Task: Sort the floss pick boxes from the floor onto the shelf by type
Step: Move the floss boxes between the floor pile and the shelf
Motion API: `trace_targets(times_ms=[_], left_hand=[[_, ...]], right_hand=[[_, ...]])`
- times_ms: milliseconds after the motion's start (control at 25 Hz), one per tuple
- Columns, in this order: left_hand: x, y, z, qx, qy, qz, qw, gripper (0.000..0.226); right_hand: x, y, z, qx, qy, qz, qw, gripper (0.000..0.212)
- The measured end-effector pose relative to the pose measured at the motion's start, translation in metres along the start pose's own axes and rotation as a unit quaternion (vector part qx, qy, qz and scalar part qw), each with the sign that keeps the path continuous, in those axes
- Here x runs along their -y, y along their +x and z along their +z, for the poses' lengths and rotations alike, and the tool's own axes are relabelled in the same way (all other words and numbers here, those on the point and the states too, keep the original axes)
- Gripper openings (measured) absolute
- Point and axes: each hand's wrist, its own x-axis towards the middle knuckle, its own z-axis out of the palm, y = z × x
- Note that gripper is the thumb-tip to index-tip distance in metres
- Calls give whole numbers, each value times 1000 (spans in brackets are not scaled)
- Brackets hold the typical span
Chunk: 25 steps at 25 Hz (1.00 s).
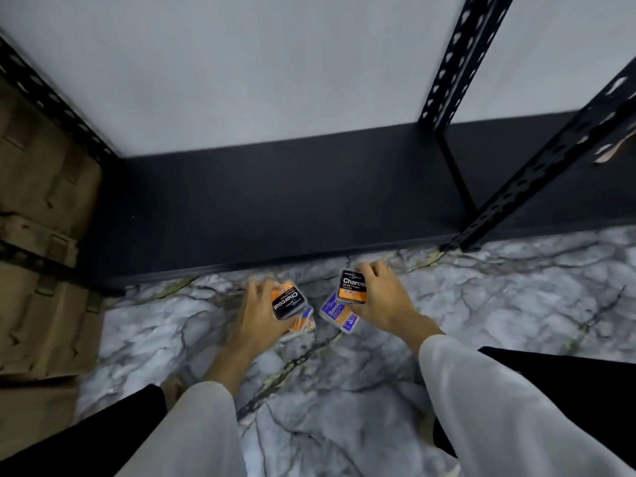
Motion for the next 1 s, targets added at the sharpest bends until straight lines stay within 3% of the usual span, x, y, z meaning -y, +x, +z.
trace_targets(times_ms=[400,560,760,1000], left_hand=[[28,16,22,31,14,31,999,56],[21,15,13,20,4,37,999,32],[-13,12,-26,3,2,54,999,18],[-81,-3,-125,69,46,62,995,14]], right_hand=[[-4,31,59,35,-8,-14,999,62],[1,29,49,30,1,-21,999,64],[26,14,-3,27,39,-21,999,43],[81,-25,-125,8,67,-46,997,27]])
